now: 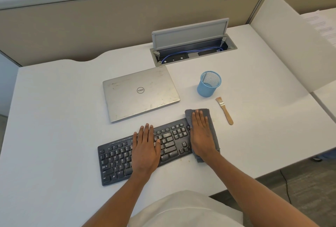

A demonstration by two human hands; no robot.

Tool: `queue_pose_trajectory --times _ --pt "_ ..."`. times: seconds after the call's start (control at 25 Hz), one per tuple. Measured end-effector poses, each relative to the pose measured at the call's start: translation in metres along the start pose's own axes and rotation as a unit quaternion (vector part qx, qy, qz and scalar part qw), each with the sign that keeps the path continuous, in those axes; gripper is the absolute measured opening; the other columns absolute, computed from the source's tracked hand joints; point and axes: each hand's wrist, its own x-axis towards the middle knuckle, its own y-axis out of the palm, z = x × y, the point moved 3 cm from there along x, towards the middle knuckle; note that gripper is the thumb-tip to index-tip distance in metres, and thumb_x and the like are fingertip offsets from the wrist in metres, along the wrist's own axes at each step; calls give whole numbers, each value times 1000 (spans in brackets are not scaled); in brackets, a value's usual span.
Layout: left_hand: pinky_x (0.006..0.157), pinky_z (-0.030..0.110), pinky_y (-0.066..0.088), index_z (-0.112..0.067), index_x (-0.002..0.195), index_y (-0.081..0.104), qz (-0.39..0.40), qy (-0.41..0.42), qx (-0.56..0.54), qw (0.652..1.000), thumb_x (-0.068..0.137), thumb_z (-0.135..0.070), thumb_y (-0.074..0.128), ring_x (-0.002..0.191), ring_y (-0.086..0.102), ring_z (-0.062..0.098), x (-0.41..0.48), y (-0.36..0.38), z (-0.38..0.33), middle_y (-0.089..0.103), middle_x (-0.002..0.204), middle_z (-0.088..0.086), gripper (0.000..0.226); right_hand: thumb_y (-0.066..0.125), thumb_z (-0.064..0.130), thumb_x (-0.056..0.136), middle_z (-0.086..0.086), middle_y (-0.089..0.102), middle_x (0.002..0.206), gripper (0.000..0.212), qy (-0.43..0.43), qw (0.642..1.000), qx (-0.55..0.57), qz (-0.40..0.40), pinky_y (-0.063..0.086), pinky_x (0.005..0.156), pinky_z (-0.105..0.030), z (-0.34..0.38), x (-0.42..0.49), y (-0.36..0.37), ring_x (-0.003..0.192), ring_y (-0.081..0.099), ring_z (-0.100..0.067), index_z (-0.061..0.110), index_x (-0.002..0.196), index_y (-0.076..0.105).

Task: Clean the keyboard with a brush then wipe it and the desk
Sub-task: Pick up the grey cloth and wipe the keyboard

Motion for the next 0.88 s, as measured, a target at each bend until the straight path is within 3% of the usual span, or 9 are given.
queue_pose_trajectory --times 0.12,0.4,0.56,0.64,0.88 --pt "133 51 14 -12 167 28 -4 1 2 1000 110 -45 17 162 22 26 0 0 0 28 174 8 67 39 9 101 -18 4 170 69 18 1000 -16 2 -7 128 -44 20 2 7 158 -4 -32 -1 161 6" --pt "134 46 9 -9 166 31 -19 -12 -67 997 111 -39 15 162 20 21 -1 -4 -2 28 173 8 64 38 11 102 -21 -1 170 70 -44 998 -19 47 -12 127 -45 92 3 21 158 -6 -34 -3 161 2" --pt "134 32 5 -15 168 23 -55 -87 -261 960 111 -40 15 161 6 2 -2 -10 5 17 175 -6 63 30 20 107 -18 4 170 62 -130 990 8 54 -10 128 -42 130 -9 35 159 -4 -28 0 162 8" --pt "133 29 8 -17 169 22 -68 -109 -304 944 112 -37 18 162 8 2 -3 -13 7 16 176 -7 60 30 21 106 -17 4 171 63 -176 983 10 51 -12 127 -41 138 -20 39 159 -6 -26 0 162 9" --pt "133 28 3 -12 167 29 -50 -84 -243 965 112 -41 16 163 13 11 -2 -2 12 23 176 1 63 42 9 101 -7 0 172 73 -357 931 -28 68 -2 130 -38 98 -46 22 159 -9 -17 7 164 4"
